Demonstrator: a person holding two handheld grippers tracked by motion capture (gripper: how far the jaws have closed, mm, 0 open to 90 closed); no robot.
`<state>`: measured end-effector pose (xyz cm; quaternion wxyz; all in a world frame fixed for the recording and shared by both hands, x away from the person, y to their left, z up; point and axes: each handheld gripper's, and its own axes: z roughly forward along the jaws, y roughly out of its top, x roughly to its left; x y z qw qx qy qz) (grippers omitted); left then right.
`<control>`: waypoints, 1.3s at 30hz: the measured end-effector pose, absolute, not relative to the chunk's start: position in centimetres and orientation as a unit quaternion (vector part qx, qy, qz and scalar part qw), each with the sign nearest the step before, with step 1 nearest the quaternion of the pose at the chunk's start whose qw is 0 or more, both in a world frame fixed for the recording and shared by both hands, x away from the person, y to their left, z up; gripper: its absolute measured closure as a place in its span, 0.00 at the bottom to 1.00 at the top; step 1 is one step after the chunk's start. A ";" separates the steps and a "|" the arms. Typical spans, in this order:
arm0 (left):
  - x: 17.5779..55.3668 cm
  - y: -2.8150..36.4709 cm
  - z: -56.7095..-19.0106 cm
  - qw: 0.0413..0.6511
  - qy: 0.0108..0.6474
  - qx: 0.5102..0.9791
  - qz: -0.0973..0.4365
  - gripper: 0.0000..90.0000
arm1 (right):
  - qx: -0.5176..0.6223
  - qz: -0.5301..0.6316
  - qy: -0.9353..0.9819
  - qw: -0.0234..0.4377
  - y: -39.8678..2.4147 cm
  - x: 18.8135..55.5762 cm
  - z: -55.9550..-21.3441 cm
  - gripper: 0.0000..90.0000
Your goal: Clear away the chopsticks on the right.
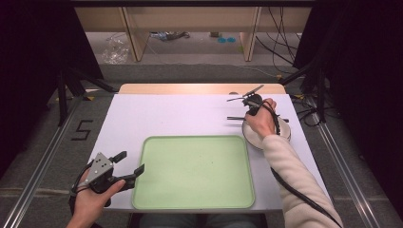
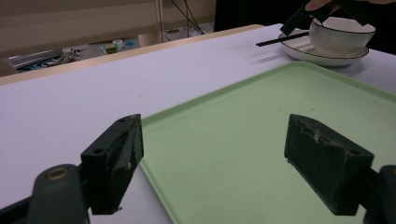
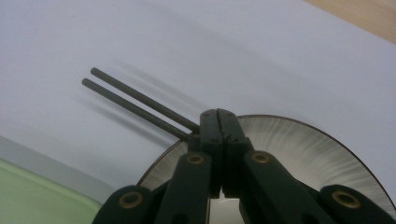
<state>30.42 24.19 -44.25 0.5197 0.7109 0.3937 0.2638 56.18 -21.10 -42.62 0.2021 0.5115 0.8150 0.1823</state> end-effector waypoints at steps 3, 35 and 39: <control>30.4 24.2 -44.3 0.520 0.394 0.711 0.263 0.22 | 0.509 0.178 0.819 0.198 -21.2 56.3 -42.8 1.00; 30.4 24.1 -44.3 0.520 0.395 0.712 0.261 0.22 | 0.212 0.078 0.937 0.266 -18.8 57.4 -41.7 0.71; 30.4 24.1 -44.3 0.520 0.395 0.711 0.260 0.22 | 0.141 0.037 0.954 0.263 -17.7 57.4 -42.4 0.72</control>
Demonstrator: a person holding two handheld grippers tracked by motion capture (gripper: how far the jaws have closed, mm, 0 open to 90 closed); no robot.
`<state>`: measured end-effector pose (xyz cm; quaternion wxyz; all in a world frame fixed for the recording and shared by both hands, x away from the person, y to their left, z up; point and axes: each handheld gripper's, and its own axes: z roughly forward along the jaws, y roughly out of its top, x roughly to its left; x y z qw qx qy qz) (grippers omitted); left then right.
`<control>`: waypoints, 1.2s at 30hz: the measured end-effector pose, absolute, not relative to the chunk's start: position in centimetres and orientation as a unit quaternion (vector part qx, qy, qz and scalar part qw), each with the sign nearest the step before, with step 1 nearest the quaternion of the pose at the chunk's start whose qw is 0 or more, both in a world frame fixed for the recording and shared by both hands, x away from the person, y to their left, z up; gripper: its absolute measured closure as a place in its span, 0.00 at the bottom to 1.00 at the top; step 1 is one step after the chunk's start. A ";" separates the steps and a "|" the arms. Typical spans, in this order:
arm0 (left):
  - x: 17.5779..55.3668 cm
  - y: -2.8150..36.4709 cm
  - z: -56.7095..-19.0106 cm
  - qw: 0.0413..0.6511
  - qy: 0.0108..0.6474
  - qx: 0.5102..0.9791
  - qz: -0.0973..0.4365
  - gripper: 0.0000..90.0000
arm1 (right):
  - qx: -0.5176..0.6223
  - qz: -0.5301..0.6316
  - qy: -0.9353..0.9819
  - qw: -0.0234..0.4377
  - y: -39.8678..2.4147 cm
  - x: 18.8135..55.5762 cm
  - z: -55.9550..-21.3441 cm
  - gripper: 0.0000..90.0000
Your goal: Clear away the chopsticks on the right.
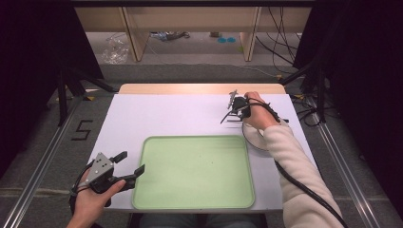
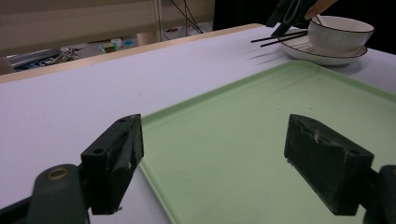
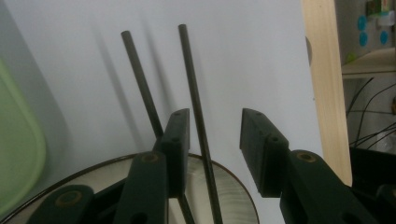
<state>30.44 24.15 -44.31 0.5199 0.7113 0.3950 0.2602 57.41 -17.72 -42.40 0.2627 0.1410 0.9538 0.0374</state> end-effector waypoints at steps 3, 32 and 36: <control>30.5 24.1 -44.4 0.523 0.394 0.710 0.258 0.22 | 0.129 0.027 0.956 0.263 -17.4 57.5 -42.7 0.74; 30.5 24.1 -44.4 0.524 0.395 0.710 0.256 0.22 | 0.110 0.009 0.966 0.236 -16.5 58.4 -44.2 0.93; 30.5 24.1 -44.4 0.524 0.395 0.710 0.256 0.22 | 0.101 0.002 0.965 0.240 -16.4 58.5 -44.3 0.97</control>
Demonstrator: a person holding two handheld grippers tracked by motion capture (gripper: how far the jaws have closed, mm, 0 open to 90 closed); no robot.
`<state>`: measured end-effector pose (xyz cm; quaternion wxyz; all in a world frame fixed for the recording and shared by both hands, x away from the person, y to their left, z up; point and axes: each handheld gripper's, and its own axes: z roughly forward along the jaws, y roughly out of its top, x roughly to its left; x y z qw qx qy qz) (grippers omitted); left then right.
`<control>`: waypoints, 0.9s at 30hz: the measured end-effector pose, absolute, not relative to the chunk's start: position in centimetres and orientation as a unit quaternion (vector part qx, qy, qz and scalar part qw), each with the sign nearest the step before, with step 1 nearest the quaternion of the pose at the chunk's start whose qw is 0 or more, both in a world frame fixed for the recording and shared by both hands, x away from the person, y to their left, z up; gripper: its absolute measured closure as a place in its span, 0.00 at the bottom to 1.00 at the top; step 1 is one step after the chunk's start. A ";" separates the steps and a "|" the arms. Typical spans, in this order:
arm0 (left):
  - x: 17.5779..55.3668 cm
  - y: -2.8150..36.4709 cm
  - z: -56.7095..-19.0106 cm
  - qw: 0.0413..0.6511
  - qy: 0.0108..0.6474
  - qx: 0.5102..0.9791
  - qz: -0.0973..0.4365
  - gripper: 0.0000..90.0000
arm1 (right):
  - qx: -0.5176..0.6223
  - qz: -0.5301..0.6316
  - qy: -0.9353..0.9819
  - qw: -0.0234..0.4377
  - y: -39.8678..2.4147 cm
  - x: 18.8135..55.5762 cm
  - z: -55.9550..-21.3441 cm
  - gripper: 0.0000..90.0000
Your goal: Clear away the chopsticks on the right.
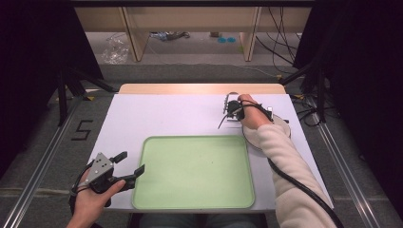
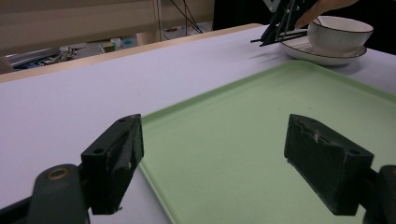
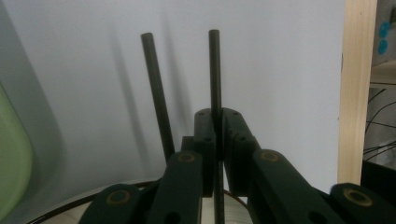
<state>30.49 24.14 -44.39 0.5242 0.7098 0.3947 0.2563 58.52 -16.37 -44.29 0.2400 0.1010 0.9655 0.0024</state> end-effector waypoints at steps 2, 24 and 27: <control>30.5 24.1 -44.4 0.524 0.395 0.710 0.256 0.22 | 0.100 0.003 0.966 0.239 -16.3 58.5 -44.2 0.97; 30.5 24.1 -44.3 0.521 0.394 0.711 0.260 0.22 | 0.096 0.084 0.937 0.327 -16.2 56.8 -38.9 0.98; 30.4 24.0 -44.2 0.520 0.393 0.711 0.262 0.22 | 0.110 0.106 0.931 0.333 -16.3 56.4 -38.0 0.98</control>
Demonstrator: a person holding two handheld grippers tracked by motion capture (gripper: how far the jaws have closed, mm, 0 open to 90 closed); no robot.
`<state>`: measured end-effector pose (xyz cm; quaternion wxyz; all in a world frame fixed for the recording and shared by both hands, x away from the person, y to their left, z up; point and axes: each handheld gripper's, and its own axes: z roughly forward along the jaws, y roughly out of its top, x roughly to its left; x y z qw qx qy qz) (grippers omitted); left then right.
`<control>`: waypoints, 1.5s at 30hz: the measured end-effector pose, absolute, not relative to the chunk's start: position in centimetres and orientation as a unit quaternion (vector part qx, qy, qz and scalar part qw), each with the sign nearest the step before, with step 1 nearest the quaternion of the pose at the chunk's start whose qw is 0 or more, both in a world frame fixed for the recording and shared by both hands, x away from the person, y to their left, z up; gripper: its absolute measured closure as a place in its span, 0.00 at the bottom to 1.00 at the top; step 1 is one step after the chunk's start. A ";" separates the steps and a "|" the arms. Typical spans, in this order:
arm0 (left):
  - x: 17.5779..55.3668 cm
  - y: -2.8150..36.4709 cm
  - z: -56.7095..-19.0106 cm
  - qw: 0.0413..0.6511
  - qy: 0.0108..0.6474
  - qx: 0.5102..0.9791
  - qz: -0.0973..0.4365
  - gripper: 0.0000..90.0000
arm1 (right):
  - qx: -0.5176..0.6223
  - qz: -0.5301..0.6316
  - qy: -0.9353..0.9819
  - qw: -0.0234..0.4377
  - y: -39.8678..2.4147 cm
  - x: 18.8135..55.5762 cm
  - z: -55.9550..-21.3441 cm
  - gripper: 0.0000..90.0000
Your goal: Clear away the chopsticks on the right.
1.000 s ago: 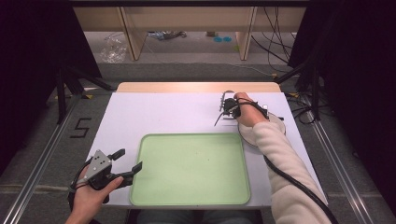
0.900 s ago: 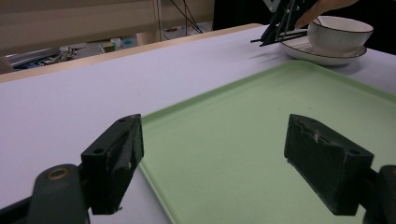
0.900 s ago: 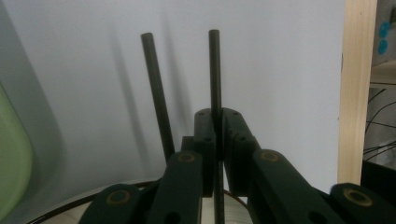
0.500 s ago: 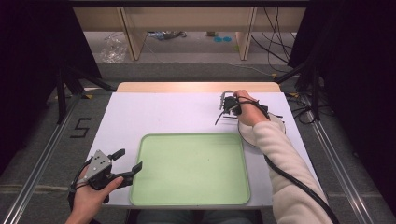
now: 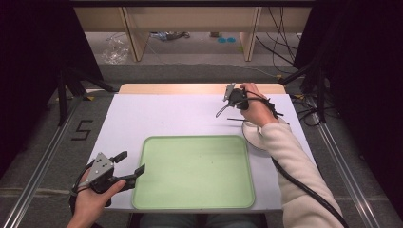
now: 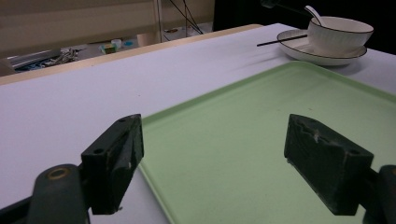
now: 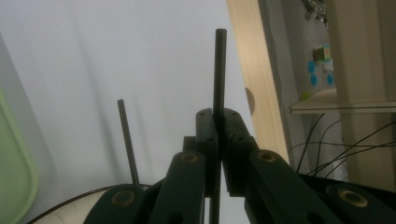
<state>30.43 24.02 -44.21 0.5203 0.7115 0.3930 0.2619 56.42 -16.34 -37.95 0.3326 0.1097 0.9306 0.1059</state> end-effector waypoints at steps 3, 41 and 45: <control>30.5 24.0 -44.3 0.520 0.393 0.712 0.262 0.22 | 0.116 0.125 0.925 0.339 -16.5 56.1 -37.0 0.98; 30.4 24.0 -44.2 0.516 0.392 0.715 0.263 0.22 | 0.200 0.318 0.868 0.325 -16.0 54.1 -32.6 0.98; 30.4 23.9 -44.2 0.516 0.391 0.716 0.263 0.22 | 0.224 0.336 0.863 0.304 -16.1 54.0 -32.6 0.98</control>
